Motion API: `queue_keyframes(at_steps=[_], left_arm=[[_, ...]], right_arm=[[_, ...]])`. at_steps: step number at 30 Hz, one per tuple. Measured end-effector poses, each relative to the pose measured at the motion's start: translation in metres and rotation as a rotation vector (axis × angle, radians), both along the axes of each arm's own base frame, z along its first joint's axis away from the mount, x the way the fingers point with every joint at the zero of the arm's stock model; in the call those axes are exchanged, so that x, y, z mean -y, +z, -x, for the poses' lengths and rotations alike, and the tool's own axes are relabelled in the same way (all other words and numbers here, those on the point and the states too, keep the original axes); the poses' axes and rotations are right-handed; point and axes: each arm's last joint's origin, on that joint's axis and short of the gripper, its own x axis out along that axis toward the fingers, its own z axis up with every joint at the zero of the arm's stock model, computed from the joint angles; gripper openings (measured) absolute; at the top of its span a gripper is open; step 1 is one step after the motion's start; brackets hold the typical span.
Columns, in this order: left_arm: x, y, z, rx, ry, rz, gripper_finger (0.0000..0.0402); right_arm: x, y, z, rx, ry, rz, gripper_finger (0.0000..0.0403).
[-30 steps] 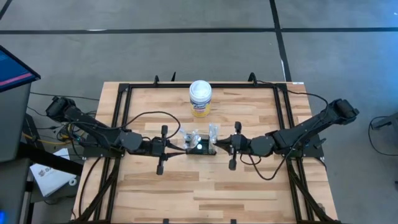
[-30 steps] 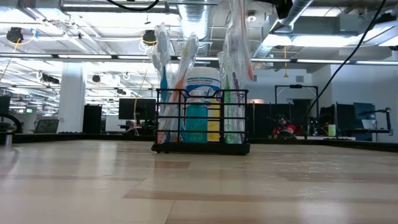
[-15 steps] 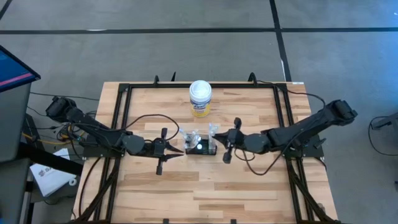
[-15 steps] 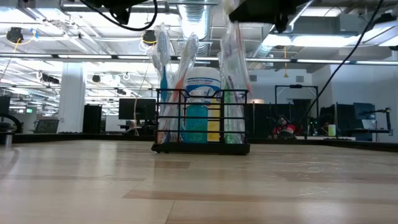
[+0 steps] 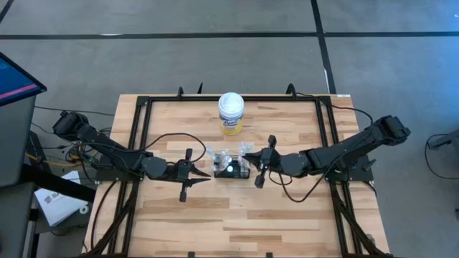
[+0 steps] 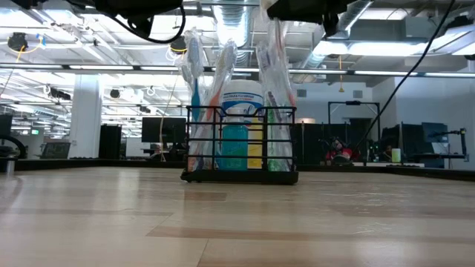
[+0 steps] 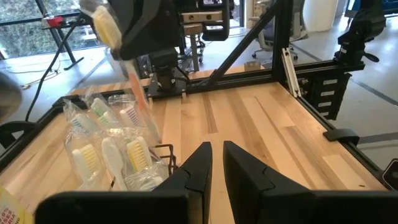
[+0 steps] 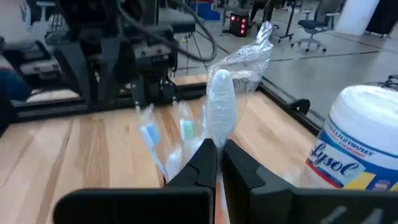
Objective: Pick & Place toothbrushing station
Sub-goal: Put the orange toothbrush into the black mesh organizer
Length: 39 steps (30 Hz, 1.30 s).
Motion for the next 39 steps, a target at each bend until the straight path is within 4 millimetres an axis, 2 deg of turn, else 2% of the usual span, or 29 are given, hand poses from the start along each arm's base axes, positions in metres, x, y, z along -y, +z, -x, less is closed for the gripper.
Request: queue_keyframes(at_steps=[6, 10, 14, 24, 39], left_arm=[[0.0, 0.0, 0.0, 0.001, 0.0, 0.001, 0.0035], [0.0, 0.0, 0.0, 0.001, 0.0, 0.002, 0.0035], [0.0, 0.0, 0.0, 0.001, 0.001, 0.006, 0.0035], [0.0, 0.0, 0.0, 0.002, 0.001, 0.006, 0.0035], [0.0, 0.0, 0.0, 0.002, 0.005, 0.023, 0.0035]], right_arm=[[-0.003, -0.002, 0.001, -0.004, -0.003, 0.018, 0.0], [-0.006, -0.012, 0.005, 0.04, 0.012, 0.021, 0.0], [-0.006, -0.023, 0.015, 0.11, 0.015, 0.009, 0.0], [0.003, -0.046, 0.036, 0.154, -0.008, -0.022, 0.0], [0.004, -0.063, 0.042, 0.136, -0.019, -0.107, 0.0002]])
